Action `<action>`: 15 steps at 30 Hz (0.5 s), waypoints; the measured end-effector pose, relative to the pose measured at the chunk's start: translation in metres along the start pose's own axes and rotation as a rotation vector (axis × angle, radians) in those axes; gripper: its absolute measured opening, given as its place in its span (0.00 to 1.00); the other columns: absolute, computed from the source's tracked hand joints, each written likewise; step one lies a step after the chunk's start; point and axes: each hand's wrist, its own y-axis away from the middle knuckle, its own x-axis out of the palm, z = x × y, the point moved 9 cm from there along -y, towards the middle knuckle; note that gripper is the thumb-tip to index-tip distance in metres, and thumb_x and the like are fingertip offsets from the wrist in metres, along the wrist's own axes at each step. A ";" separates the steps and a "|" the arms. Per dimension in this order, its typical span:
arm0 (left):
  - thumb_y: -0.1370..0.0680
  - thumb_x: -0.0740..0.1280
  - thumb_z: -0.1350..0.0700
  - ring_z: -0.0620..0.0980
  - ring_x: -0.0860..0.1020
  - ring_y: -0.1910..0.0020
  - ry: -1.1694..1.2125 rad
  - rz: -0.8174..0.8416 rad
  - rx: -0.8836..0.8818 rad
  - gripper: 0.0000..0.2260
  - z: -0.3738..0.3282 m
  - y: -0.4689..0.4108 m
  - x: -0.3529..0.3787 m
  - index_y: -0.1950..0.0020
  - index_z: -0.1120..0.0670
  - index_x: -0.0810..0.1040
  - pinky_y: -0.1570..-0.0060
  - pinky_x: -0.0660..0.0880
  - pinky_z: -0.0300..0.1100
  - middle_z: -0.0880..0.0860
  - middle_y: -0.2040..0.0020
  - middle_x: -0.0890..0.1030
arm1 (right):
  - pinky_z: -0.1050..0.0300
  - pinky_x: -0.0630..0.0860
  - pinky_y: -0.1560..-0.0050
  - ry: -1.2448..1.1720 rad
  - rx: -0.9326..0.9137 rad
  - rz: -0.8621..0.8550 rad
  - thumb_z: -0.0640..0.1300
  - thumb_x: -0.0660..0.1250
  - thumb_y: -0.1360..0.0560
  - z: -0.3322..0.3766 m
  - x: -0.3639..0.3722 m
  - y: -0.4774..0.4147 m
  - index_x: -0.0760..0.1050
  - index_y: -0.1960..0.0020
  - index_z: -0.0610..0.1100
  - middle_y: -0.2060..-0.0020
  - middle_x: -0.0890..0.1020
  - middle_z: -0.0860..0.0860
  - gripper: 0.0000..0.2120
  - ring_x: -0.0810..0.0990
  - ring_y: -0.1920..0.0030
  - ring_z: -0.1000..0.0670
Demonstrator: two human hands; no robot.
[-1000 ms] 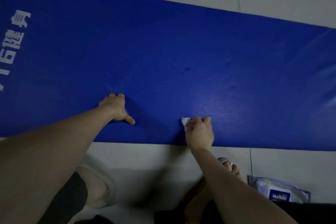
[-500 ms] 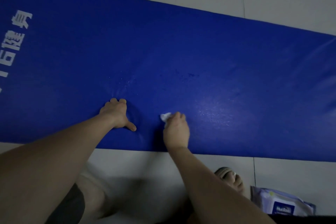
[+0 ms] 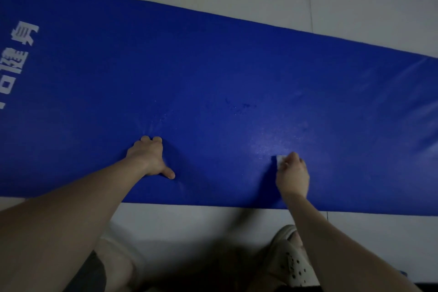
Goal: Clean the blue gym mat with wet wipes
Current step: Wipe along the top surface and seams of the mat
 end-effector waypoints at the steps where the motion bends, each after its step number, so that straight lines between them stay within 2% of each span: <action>1: 0.42 0.80 0.31 0.56 0.70 0.33 0.001 0.001 -0.003 0.56 0.000 0.000 0.000 0.24 0.52 0.60 0.41 0.76 0.50 0.56 0.30 0.65 | 0.52 0.68 0.57 -0.006 0.059 -0.015 0.39 0.62 0.20 -0.007 -0.003 -0.003 0.68 0.43 0.40 0.45 0.76 0.39 0.07 0.73 0.55 0.42; 4: 0.42 0.80 0.30 0.56 0.70 0.34 -0.002 0.003 -0.006 0.55 0.000 0.000 0.000 0.24 0.52 0.61 0.41 0.76 0.50 0.56 0.30 0.66 | 0.51 0.67 0.57 -0.049 0.081 -0.028 0.43 0.62 0.19 0.016 0.009 0.002 0.69 0.42 0.40 0.45 0.76 0.39 0.08 0.76 0.51 0.38; 8: 0.42 0.80 0.30 0.55 0.70 0.35 -0.010 0.008 -0.005 0.54 0.000 -0.002 0.001 0.25 0.52 0.62 0.41 0.76 0.49 0.56 0.31 0.66 | 0.53 0.68 0.56 -0.138 -0.064 0.021 0.42 0.63 0.20 0.100 0.047 0.027 0.70 0.41 0.40 0.44 0.76 0.41 0.09 0.78 0.49 0.39; 12: 0.42 0.79 0.30 0.56 0.71 0.34 -0.032 0.006 -0.014 0.55 -0.001 -0.003 0.000 0.24 0.53 0.60 0.43 0.76 0.48 0.56 0.30 0.66 | 0.55 0.68 0.58 -0.089 -0.291 0.155 0.42 0.63 0.20 0.180 0.083 0.060 0.70 0.42 0.42 0.45 0.76 0.43 0.08 0.79 0.51 0.42; 15: 0.42 0.79 0.30 0.56 0.70 0.33 -0.040 0.010 -0.021 0.56 -0.002 -0.004 0.000 0.23 0.52 0.59 0.43 0.75 0.48 0.57 0.29 0.66 | 0.53 0.73 0.57 -0.051 -0.448 0.233 0.41 0.63 0.20 0.201 0.092 0.070 0.71 0.42 0.42 0.45 0.76 0.44 0.07 0.78 0.52 0.44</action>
